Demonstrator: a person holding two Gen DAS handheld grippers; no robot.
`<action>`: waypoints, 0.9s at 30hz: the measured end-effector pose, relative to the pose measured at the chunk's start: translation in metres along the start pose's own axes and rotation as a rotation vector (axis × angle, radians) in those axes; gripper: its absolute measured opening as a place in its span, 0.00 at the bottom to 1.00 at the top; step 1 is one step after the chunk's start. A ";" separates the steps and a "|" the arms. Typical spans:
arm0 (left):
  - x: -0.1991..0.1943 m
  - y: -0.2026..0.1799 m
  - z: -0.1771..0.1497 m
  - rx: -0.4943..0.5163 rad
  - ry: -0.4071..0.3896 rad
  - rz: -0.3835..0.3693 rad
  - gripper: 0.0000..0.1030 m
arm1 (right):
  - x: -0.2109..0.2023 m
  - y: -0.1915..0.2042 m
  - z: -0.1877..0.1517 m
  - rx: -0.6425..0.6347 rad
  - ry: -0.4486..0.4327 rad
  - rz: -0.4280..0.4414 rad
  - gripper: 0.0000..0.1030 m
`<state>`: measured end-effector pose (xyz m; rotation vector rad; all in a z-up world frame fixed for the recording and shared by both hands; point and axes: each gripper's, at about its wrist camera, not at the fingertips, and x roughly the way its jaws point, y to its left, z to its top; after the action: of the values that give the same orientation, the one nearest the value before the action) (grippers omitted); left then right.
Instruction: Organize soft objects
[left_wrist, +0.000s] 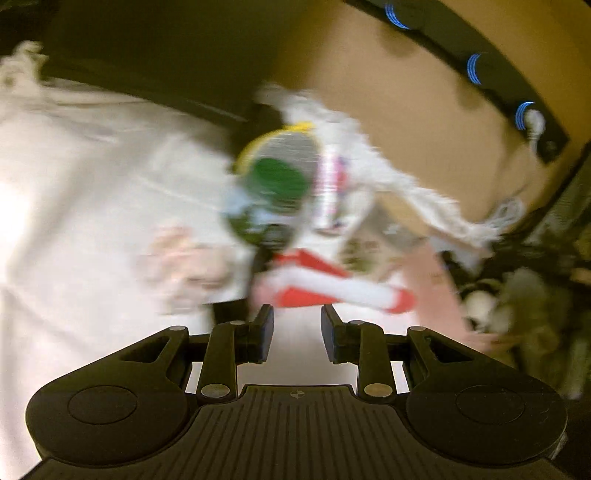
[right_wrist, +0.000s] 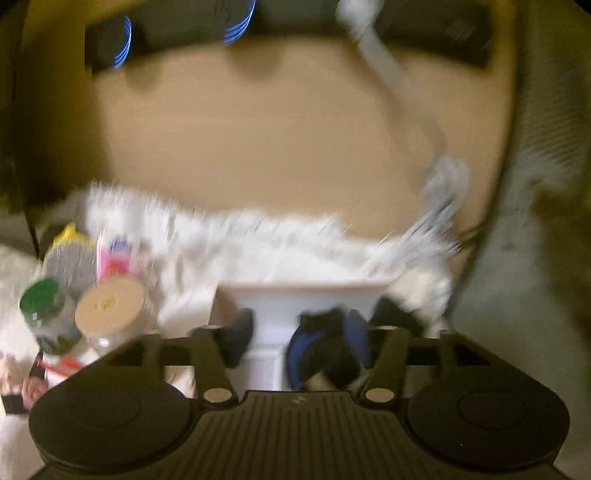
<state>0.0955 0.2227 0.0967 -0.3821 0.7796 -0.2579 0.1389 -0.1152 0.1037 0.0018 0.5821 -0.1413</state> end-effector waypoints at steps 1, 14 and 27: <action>-0.002 0.005 0.000 0.004 0.000 0.027 0.30 | -0.008 -0.003 0.000 0.005 -0.030 -0.040 0.59; -0.010 0.057 -0.003 -0.063 0.038 0.004 0.30 | 0.038 0.002 -0.017 0.212 0.111 0.143 0.29; -0.024 0.092 -0.005 -0.029 0.079 0.103 0.30 | 0.045 0.043 -0.015 0.112 0.145 0.127 0.37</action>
<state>0.0836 0.3135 0.0694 -0.3595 0.8789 -0.1667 0.1735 -0.0775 0.0648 0.1583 0.7163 -0.0503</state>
